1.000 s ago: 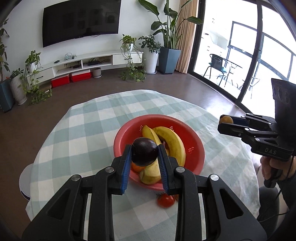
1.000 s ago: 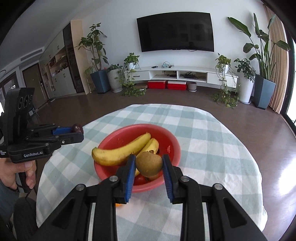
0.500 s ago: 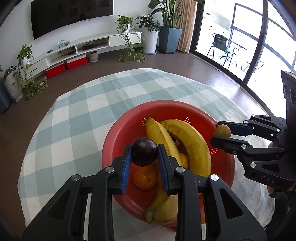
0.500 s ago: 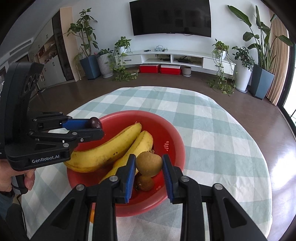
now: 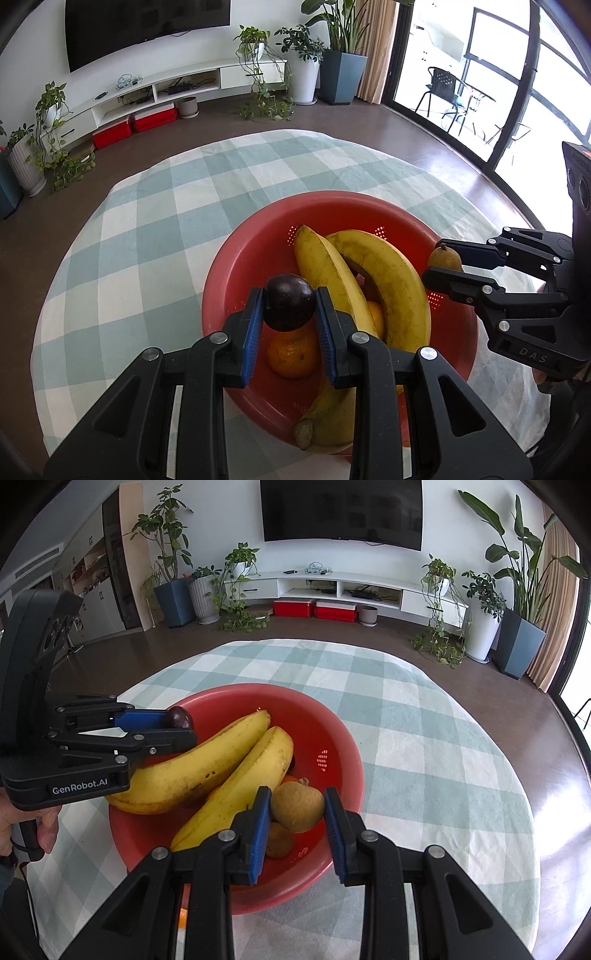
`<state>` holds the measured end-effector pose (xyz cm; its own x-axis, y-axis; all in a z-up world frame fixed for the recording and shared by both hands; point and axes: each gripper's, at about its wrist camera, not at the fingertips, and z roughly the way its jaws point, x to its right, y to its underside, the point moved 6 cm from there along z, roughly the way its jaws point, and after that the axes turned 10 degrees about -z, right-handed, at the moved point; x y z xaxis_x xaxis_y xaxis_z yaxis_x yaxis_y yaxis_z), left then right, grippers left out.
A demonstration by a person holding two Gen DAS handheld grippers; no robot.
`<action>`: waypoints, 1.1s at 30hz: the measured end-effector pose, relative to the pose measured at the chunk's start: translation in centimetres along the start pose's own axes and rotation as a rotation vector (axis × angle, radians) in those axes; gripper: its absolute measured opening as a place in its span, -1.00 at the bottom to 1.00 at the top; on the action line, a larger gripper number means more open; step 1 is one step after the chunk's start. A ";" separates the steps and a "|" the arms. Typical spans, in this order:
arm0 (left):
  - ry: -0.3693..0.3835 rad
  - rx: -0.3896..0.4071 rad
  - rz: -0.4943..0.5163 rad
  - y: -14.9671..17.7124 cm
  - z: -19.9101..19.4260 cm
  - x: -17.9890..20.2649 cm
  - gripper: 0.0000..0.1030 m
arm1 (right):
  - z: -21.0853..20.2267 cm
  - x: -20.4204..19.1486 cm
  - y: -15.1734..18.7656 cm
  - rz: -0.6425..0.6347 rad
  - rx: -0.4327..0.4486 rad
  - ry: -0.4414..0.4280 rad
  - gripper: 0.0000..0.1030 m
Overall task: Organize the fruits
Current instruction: 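Carry the plum and kiwi into the red bowl and open both tools, then withdraw both open tools from the bowl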
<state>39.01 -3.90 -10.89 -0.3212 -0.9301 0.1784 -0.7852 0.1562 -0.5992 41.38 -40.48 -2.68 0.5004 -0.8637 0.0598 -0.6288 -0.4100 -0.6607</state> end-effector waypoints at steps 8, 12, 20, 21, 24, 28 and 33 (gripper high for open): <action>-0.002 0.001 -0.005 0.2 0.1 -0.2 -0.47 | -0.2 0.0 0.1 0.004 -0.003 0.003 -0.36; -0.017 0.025 -0.020 0.4 -0.9 -0.5 -0.10 | -0.8 -0.2 0.4 0.010 0.007 0.002 -0.24; -0.001 0.128 -0.074 2.1 -6.0 -1.0 0.51 | -4.9 -1.2 1.3 0.024 0.087 -0.004 -0.03; -0.001 0.134 -0.076 2.8 -6.7 -1.0 0.53 | -5.5 -1.5 1.6 0.028 0.095 -0.009 0.05; -0.006 0.145 -0.080 5.5 -8.0 -0.9 0.74 | -6.9 -2.1 3.0 0.056 0.107 -0.036 0.26; -0.007 0.102 -0.054 9.2 -7.8 -0.2 0.76 | -7.8 -3.0 5.3 0.104 0.093 -0.085 0.32; -0.010 0.049 -0.074 11.7 -6.2 -0.1 0.76 | -7.9 -3.9 7.6 0.137 0.065 -0.102 0.32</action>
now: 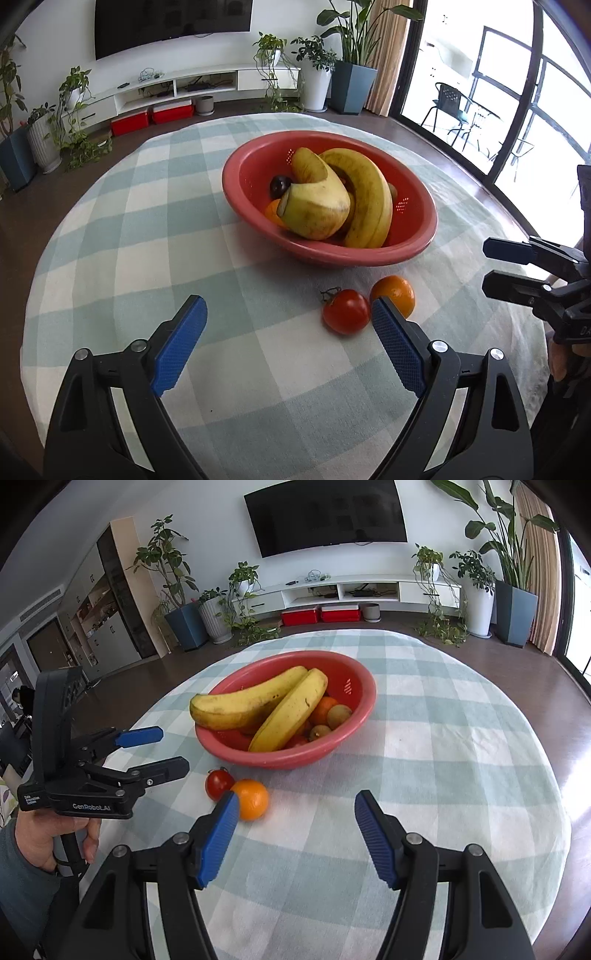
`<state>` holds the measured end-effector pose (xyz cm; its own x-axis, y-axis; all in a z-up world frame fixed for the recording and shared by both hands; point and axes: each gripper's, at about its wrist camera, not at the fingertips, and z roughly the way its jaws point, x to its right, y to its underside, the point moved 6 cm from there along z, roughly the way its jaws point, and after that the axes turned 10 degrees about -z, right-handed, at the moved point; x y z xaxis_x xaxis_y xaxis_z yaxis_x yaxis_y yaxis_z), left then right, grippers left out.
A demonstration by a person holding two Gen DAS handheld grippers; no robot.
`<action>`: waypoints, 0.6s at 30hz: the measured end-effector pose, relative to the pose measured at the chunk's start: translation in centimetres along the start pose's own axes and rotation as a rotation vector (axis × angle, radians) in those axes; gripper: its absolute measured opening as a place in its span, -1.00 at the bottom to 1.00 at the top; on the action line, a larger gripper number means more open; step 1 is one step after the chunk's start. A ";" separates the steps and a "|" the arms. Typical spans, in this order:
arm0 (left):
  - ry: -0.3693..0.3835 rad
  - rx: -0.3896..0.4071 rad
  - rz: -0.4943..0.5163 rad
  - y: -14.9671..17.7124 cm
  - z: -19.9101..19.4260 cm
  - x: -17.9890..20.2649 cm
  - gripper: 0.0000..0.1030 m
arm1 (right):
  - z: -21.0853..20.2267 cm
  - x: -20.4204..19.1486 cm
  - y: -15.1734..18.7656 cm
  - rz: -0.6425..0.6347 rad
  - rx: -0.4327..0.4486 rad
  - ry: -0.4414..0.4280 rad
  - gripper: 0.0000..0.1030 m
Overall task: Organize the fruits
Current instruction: 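Withdraw both open tools from the bowl, then lower the left tool onto the red tomato and close on it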
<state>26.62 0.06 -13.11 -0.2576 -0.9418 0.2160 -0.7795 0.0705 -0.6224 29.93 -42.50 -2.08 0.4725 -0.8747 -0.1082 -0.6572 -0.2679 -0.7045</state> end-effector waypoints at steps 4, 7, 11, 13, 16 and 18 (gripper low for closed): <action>0.011 -0.009 0.012 0.4 0.6 1.0 0.76 | 0.5 -0.8 1.5 0.003 -0.026 -0.014 0.32; 0.012 -0.021 0.014 0.8 1.4 1.7 0.76 | 0.9 -1.2 2.3 0.012 -0.040 -0.024 0.32; 0.016 -0.036 -0.008 0.9 2.8 1.7 0.76 | 1.3 -1.3 2.6 0.013 -0.049 -0.024 0.32; 0.021 -0.033 -0.014 0.6 3.1 1.5 0.76 | 1.2 -1.3 2.6 0.017 -0.048 -0.023 0.32; 0.024 -0.027 -0.015 0.5 3.3 1.6 0.75 | 1.3 -1.2 2.8 0.025 -0.048 -0.022 0.32; 0.029 -0.031 -0.020 0.5 3.4 1.3 0.67 | 1.5 -1.2 3.0 0.028 -0.053 -0.023 0.32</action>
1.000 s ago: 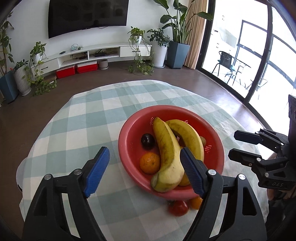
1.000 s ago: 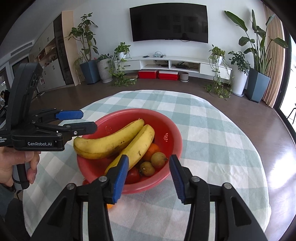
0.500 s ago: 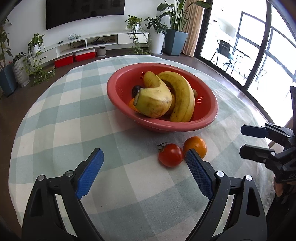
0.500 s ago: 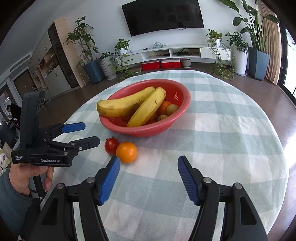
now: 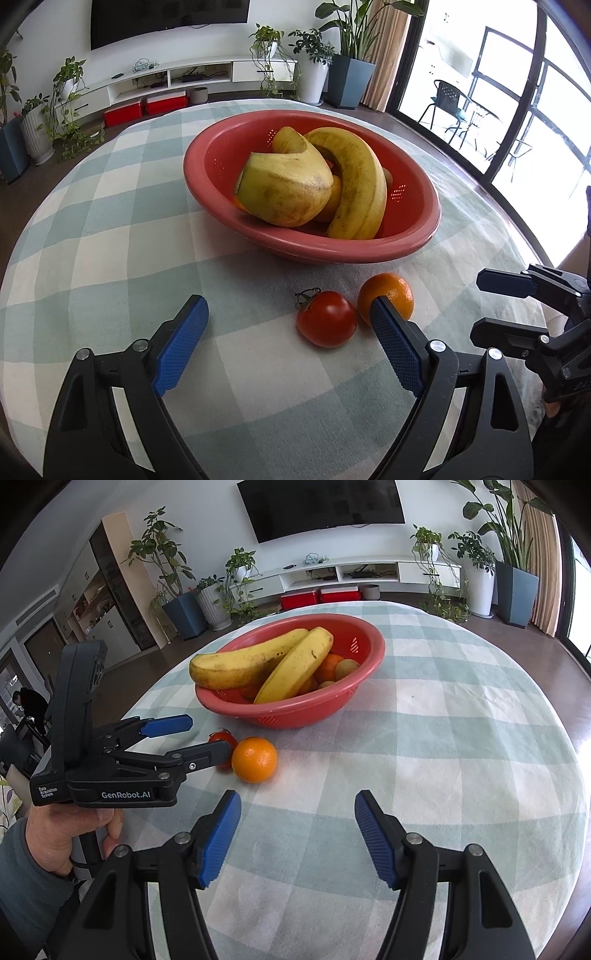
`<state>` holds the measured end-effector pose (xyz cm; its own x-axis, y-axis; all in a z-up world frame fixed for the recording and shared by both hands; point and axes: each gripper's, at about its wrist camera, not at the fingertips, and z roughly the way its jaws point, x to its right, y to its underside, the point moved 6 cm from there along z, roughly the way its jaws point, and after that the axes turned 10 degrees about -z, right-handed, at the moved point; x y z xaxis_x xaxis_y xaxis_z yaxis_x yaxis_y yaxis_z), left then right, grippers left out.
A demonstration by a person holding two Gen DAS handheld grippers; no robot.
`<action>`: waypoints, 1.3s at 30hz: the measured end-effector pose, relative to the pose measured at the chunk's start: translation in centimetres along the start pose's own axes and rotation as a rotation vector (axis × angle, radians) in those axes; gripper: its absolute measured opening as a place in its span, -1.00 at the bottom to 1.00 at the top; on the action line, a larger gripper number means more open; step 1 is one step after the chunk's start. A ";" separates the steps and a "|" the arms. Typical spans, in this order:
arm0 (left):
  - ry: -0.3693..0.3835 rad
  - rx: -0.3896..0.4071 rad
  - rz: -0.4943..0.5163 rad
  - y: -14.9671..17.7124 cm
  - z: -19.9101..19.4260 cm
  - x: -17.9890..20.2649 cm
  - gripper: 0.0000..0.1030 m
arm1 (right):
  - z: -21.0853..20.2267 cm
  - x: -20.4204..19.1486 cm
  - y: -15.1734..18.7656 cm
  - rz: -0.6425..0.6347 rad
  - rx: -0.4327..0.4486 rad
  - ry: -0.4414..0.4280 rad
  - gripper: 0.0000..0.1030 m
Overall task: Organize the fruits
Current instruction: 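Lower the left tool onto the red tomato and close on it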
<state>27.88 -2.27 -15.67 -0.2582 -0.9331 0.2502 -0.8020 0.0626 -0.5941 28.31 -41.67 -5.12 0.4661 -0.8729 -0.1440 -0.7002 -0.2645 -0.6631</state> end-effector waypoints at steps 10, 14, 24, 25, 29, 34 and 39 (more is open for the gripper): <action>0.001 -0.027 0.040 0.4 0.6 -0.1 0.54 | 0.2 0.5 0.3 0.009 0.000 0.004 0.32; -0.001 -0.046 0.085 0.7 1.3 0.8 0.26 | 0.3 0.4 0.4 0.008 -0.006 0.003 0.32; 0.004 -0.035 0.099 0.4 1.7 1.0 -0.10 | 0.7 -0.1 0.1 -0.019 -0.019 0.011 0.32; 0.001 -0.035 0.108 0.4 1.7 1.1 -0.14 | 0.7 -0.2 0.0 -0.021 -0.020 0.012 0.32; 0.003 -0.031 0.124 0.5 1.6 1.4 -0.32 | 0.9 -0.3 -0.3 -0.027 -0.025 0.025 0.32; 0.019 -0.027 0.103 0.7 1.3 1.3 -0.38 | 1.2 -0.5 -0.8 -0.026 -0.030 0.040 0.32; 0.048 -0.014 0.072 0.8 0.6 0.8 -0.38 | 1.8 -0.8 -1.3 -0.033 -0.034 0.055 0.32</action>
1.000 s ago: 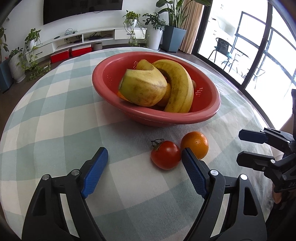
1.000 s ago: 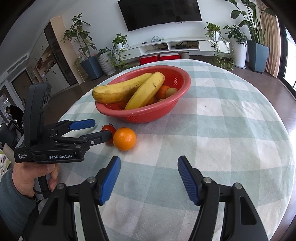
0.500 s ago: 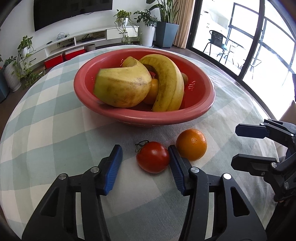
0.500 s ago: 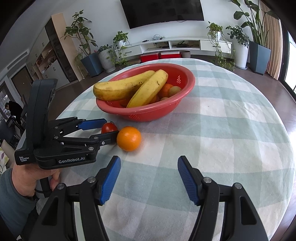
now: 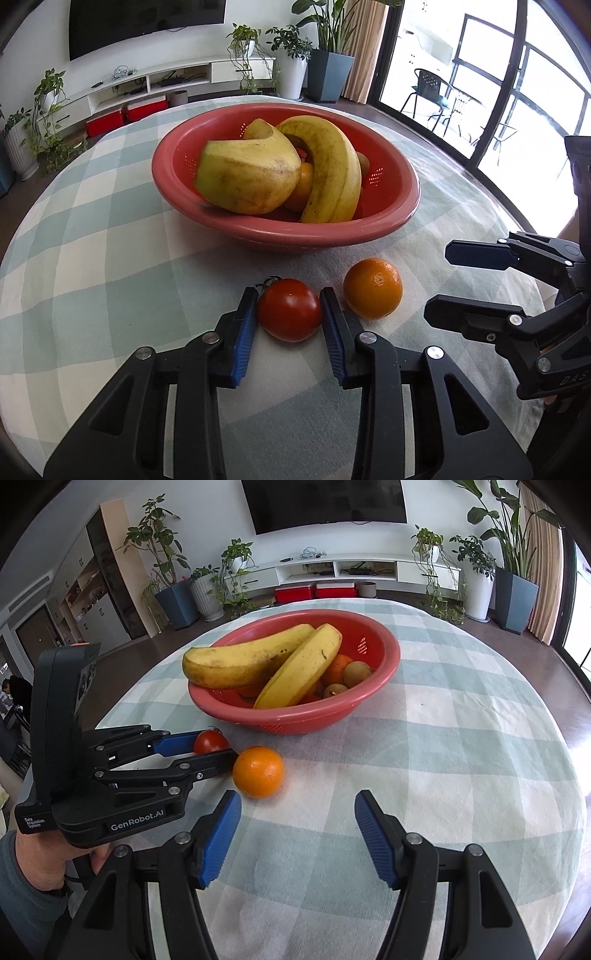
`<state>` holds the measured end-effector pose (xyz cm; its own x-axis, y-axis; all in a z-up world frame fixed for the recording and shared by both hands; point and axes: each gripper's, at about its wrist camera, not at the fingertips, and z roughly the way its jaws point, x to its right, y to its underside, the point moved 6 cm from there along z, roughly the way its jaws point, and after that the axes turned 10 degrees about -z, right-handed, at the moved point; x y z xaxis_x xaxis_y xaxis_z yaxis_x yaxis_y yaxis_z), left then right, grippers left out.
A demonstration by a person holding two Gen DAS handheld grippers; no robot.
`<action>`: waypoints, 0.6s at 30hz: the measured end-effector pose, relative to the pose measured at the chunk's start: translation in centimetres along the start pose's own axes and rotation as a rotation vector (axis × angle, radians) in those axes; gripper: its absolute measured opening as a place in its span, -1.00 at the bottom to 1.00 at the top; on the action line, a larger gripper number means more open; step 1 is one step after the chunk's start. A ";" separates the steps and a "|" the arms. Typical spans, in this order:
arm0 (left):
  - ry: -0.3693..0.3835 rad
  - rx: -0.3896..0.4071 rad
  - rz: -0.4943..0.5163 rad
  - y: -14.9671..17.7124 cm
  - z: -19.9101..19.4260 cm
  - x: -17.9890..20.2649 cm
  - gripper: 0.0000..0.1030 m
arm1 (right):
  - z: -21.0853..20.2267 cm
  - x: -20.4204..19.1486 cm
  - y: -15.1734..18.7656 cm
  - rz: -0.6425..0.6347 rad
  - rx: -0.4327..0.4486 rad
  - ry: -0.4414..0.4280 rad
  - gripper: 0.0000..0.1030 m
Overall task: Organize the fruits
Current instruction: 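Lower the left tool onto the red tomato and close on it, then lift the tomato with the left tool while the right tool grasps the orange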
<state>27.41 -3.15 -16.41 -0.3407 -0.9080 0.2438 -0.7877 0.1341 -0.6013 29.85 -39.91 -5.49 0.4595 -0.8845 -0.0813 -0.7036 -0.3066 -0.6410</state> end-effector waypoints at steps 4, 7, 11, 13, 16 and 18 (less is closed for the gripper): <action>0.015 0.017 -0.027 0.2 -1.2 -0.4 -0.38 | 0.6 -0.5 -0.4 -0.006 -0.003 0.004 0.31; 0.023 0.029 -0.052 0.4 -2.1 -1.2 -0.38 | 1.3 -1.0 -0.7 -0.016 -0.011 0.009 0.31; 0.024 0.033 -0.073 0.5 -2.6 -1.8 -0.38 | 2.4 -1.6 -1.3 -0.030 -0.020 0.012 0.29; 0.021 0.036 -0.074 0.6 -2.8 -1.7 -0.40 | 3.0 -2.0 -1.6 -0.034 -0.030 0.012 0.28; 0.015 0.035 -0.087 0.7 -2.9 -2.1 -0.39 | 3.7 -2.5 -2.0 -0.054 -0.035 0.017 0.22; 0.007 0.034 -0.091 0.8 -3.0 -2.3 -0.39 | 4.5 -2.5 -1.9 -0.061 -0.062 0.028 0.10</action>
<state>25.98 0.20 -15.18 -0.2727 -0.9129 0.3037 -0.7975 0.0379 -0.6022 32.45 -35.58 -7.47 0.4880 -0.8726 -0.0219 -0.7073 -0.3806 -0.5957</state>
